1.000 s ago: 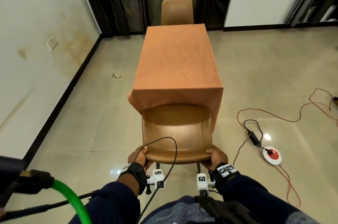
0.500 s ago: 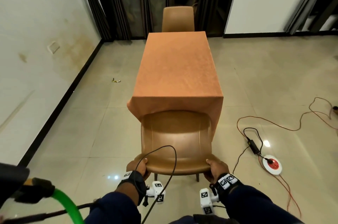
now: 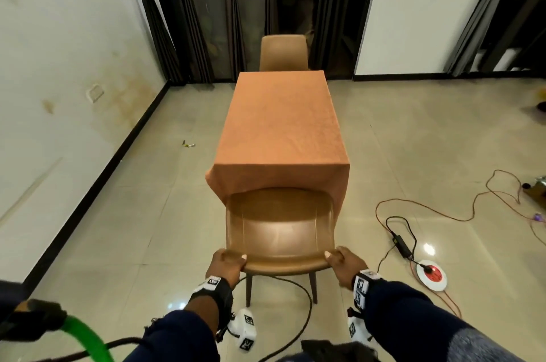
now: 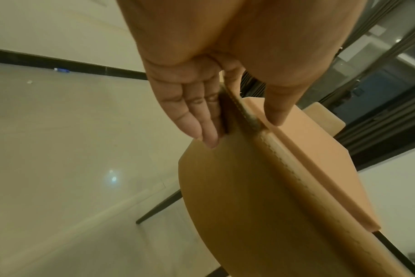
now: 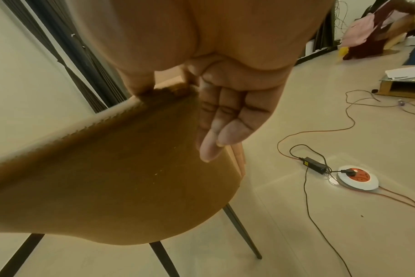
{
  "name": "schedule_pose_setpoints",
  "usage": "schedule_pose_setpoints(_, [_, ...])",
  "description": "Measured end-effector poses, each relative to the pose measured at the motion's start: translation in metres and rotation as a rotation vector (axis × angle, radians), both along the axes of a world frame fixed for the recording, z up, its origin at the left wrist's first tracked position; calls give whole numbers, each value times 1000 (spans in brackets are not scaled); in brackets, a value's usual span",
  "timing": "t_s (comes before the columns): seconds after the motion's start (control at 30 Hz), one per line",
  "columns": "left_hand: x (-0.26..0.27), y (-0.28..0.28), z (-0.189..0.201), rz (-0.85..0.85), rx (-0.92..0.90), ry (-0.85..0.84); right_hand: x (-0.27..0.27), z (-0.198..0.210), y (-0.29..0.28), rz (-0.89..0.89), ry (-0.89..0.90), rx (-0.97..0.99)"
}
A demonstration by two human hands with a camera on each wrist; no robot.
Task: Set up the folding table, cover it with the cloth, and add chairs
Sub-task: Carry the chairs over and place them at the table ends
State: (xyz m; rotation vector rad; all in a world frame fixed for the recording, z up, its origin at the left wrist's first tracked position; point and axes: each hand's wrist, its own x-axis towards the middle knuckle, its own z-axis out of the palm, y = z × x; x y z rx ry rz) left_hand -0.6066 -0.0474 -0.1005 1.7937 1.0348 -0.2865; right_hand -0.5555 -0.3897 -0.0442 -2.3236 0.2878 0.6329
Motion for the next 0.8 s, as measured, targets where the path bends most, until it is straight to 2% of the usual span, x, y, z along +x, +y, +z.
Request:
schedule_pose_setpoints(0.07, [-2,-2,11,-27,76,-9,-7,6,-4,28,7,-8])
schedule_pose_setpoints(0.13, [-7,-18,37,-67,122,-70,-12,13,-9,99,-4,-43])
schedule_pose_setpoints(0.23, [-12,-50,74,-80,82,-190,-14,29,-16,226,-41,-93])
schedule_pose_setpoints(0.3, [-10,-72,82,-95,76,-248,-12,37,-24,257,-55,-126])
schedule_pose_setpoints(0.53, [25,-147,79,-242,114,-258,19,53,-72,254,-90,-83])
schedule_pose_setpoints(0.8, [92,-267,92,-385,199,-222,76,52,-197,280,-164,-16])
